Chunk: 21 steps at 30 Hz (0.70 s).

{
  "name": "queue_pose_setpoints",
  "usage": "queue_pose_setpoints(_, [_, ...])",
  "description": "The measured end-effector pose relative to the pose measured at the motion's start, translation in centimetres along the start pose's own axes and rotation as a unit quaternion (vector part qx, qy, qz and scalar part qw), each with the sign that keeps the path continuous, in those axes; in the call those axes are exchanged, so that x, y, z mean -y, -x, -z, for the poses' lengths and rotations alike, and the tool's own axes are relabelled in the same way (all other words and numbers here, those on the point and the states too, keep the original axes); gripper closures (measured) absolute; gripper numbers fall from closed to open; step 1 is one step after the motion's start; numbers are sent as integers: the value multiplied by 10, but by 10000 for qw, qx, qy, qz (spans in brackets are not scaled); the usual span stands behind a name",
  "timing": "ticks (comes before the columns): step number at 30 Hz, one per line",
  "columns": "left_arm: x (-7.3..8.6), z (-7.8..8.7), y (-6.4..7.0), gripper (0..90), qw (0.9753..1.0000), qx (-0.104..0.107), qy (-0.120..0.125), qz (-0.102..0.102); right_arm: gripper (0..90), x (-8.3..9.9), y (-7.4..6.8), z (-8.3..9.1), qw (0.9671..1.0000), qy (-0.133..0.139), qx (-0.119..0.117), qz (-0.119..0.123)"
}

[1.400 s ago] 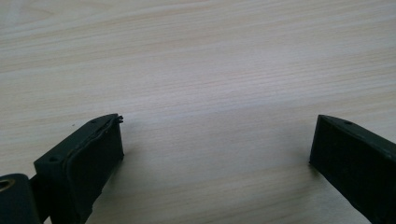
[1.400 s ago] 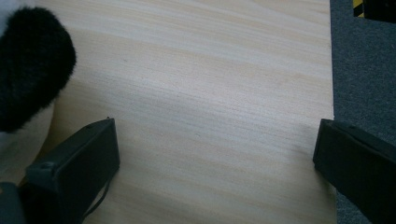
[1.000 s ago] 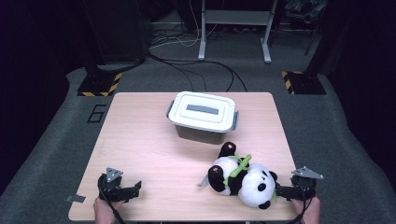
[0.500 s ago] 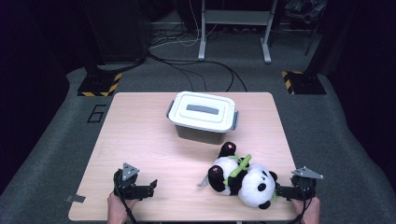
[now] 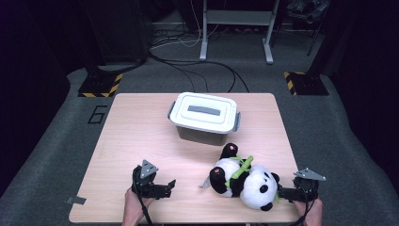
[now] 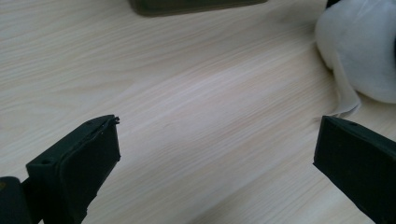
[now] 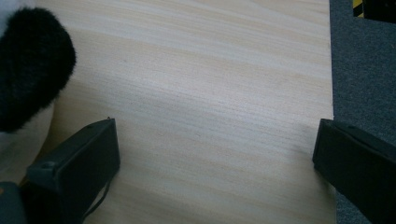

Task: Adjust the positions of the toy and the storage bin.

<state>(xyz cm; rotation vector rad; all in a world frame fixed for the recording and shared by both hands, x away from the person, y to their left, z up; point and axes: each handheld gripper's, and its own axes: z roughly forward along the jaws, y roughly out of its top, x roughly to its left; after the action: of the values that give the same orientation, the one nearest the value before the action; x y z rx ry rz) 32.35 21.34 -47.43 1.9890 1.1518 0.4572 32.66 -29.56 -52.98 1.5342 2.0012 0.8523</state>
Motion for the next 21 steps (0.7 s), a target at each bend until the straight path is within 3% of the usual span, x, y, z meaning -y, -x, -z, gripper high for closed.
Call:
queue_pose_setpoints(8, [-20, -9, 26, 0, 9989, 357, 64, -307, 0, 0, 0, 0, 10000, -3, -1, -2])
queue_pose_setpoints(12, [-25, -11, 33, 0, 9982, 496, 99, -310, 0, 0, 0, 0, 10000, -1, 0, -1])
queue_pose_setpoints(19, [-39, -18, 56, 0, 9953, 790, 149, -534, 0, 0, 0, 0, 10000, -3, 1, -2])
queue_pose_setpoints(21, [-42, -19, 60, 0, 9945, 896, 185, -511, 0, 0, 0, 0, 10000, 0, 0, 0])
